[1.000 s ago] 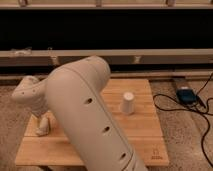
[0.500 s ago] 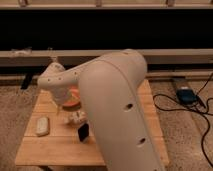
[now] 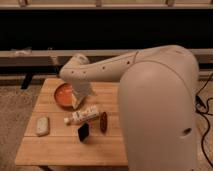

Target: Place the ceramic cup over the eraser

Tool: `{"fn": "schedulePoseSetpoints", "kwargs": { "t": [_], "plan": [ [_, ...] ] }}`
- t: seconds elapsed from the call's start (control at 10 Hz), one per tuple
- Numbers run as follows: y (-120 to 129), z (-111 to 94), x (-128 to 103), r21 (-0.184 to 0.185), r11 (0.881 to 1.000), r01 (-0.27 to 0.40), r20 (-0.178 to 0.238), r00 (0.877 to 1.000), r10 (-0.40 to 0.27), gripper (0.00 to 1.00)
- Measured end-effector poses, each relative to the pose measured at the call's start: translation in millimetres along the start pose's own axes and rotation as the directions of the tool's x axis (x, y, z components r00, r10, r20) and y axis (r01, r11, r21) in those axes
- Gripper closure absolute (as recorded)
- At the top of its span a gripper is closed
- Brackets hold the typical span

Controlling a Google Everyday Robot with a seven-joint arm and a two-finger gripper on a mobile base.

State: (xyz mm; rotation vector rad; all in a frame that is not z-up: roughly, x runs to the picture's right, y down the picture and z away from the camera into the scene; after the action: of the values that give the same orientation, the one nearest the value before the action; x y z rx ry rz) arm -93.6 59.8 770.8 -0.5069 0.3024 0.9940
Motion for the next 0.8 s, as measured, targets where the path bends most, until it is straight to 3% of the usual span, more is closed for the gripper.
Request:
{"fn": "schedulePoseSetpoints", "kwargs": {
  "t": [0.4,0.8],
  "plan": [
    [-88,-1,34,-0.016,0.990,-0.139,-0.043,0.990,0.138,0.20],
    [-156,4,63,-0.016,0.961,-0.277,-0.094,0.957,0.274,0.20]
  ]
}}
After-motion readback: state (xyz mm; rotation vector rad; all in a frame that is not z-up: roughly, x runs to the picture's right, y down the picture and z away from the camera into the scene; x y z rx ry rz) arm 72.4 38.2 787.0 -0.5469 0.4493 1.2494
